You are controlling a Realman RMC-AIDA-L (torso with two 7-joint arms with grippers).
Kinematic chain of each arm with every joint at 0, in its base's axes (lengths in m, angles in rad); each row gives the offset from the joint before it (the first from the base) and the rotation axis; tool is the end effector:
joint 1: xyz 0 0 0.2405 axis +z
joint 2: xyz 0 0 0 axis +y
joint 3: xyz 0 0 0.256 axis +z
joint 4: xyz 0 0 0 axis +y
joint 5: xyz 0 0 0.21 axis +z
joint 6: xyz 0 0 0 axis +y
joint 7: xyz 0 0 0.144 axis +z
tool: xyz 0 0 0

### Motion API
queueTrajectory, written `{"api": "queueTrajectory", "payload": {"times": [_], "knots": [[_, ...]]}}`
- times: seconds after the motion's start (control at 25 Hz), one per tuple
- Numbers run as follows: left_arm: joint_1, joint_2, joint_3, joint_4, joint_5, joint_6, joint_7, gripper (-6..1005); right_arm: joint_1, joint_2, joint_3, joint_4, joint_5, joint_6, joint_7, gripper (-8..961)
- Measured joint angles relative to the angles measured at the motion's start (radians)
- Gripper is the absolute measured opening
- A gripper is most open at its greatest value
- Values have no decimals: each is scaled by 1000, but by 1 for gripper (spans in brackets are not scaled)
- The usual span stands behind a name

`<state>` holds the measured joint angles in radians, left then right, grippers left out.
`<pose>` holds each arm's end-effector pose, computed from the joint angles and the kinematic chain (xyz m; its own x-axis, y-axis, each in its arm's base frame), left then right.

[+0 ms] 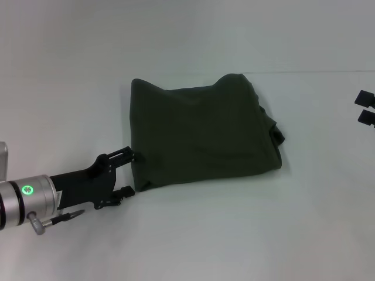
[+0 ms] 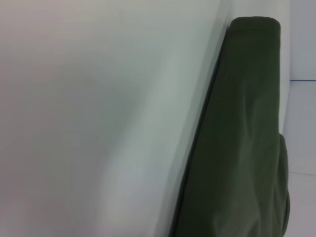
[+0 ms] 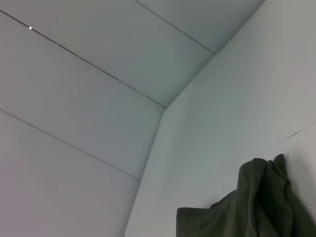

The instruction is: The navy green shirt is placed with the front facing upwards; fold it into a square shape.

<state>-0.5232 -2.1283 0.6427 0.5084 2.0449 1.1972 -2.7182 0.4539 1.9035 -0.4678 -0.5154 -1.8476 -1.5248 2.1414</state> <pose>-0.3032 0.3366 -0.0422 -0.4913 0.7818 0.3838 0.8510 0.3371 0.4027 0.3262 0.3330 0.0912 -0.0118 -0.7002 -0.7138 -0.9294 -0.2556 0.2661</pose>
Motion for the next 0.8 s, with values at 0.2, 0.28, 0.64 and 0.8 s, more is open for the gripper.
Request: {"api": "queueTrajectory", "payload": {"times": [0.2,0.28,0.64,0.8], "knots": [[-11,0,1,-29,0,-18,4,842,2,-1,0,0,-1,0,0,854],[-18,0,1,-39,0,-23,8,838,2,-1,0,0,-2,0,0,854],[-31,0,5,-53,1,-47,-10,820,-1,-1,0,0,1,1,0,854],[-35,1,12,-60,3,-47,-12,812,-1,-2,0,0,1,2,0,854]]}}
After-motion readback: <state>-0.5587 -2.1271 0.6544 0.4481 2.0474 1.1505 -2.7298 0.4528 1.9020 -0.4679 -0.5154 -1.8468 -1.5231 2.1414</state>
